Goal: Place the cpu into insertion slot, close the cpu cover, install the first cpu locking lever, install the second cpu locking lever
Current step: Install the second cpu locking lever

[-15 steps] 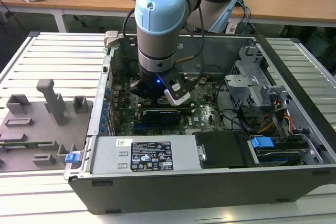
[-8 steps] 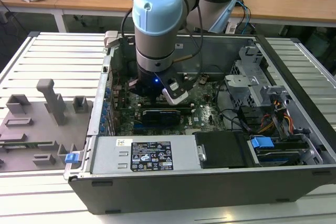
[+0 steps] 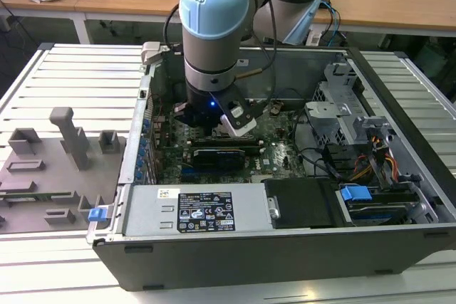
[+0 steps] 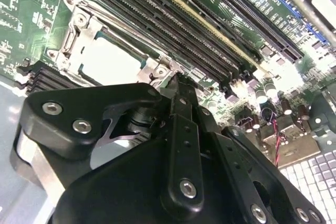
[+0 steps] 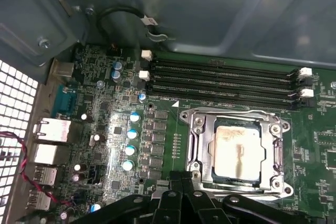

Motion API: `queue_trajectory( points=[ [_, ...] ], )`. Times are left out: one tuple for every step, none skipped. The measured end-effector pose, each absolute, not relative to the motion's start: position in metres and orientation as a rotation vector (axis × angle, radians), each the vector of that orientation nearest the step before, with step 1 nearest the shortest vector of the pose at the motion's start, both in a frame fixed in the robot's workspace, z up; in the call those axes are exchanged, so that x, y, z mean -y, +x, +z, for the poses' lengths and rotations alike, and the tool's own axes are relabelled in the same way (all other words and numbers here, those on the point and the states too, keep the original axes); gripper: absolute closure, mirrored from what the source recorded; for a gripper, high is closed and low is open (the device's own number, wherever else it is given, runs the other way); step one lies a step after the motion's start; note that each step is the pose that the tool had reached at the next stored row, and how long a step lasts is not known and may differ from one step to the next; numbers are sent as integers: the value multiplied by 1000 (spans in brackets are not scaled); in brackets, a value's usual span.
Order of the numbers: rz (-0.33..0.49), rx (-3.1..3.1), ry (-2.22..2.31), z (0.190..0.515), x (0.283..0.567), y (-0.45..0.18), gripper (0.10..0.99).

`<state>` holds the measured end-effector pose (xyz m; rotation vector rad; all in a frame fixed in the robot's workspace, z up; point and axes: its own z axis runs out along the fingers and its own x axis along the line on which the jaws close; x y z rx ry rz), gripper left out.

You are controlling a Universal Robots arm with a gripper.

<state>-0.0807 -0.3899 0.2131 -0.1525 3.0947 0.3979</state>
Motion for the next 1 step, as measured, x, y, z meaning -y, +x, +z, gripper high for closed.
queue_trajectory(
  points=[
    [398,-3095,-152,213,390,-81,980]
  ],
)
